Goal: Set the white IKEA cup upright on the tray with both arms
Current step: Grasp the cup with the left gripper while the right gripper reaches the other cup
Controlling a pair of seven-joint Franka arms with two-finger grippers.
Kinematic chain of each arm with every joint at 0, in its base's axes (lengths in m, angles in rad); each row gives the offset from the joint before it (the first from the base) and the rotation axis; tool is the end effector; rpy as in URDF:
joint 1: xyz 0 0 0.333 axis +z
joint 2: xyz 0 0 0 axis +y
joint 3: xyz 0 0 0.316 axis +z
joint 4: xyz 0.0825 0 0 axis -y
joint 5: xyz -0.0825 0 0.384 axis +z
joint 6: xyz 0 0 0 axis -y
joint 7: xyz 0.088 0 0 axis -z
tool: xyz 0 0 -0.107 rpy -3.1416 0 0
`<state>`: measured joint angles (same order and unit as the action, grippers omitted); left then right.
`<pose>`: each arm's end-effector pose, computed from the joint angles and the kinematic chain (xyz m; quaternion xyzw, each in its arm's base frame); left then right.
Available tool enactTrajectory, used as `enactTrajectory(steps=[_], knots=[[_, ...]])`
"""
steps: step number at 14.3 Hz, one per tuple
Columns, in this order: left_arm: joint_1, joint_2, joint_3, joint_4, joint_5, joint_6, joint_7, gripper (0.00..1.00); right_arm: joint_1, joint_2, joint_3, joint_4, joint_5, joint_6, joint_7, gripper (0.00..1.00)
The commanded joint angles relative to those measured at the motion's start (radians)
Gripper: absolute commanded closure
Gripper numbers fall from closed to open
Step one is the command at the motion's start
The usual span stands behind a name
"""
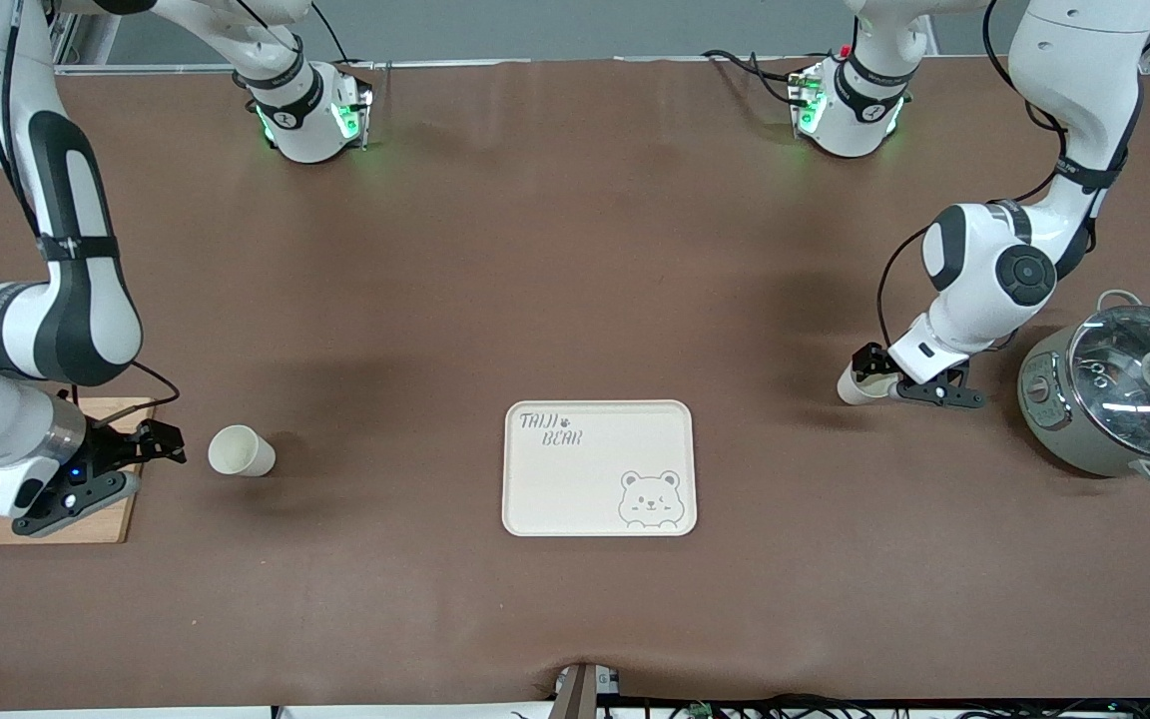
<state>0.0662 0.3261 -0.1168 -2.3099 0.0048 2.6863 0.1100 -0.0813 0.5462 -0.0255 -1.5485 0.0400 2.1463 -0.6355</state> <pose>0.5303 -0.0284 0.2087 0.9964 -0.0788 0.0268 0.0167 0.6983 -0.0705 0.3373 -0.9671 -0.2530 -0.0280 0.0004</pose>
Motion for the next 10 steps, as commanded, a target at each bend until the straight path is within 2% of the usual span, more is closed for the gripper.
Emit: enactTrajectory(steps=[1, 4, 8, 10], knots=[[0.004, -0.025, -0.004, -0.026, 0.000, 0.018, -0.006, 1.00, -0.011, 0.001, 0.009, -0.041, 0.023, 0.052, -0.043, 0.00], [0.004, -0.024, -0.004, -0.026, 0.001, 0.018, -0.004, 1.00, -0.003, 0.012, 0.013, -0.110, 0.024, 0.139, -0.055, 0.00], [0.003, -0.019, -0.004, -0.020, 0.000, 0.018, -0.004, 1.00, -0.006, 0.014, 0.035, -0.140, 0.024, 0.156, -0.056, 0.00], [-0.008, -0.021, -0.006, 0.035, 0.000, -0.018, -0.032, 1.00, -0.005, 0.021, 0.035, -0.145, 0.024, 0.161, -0.059, 0.00]])
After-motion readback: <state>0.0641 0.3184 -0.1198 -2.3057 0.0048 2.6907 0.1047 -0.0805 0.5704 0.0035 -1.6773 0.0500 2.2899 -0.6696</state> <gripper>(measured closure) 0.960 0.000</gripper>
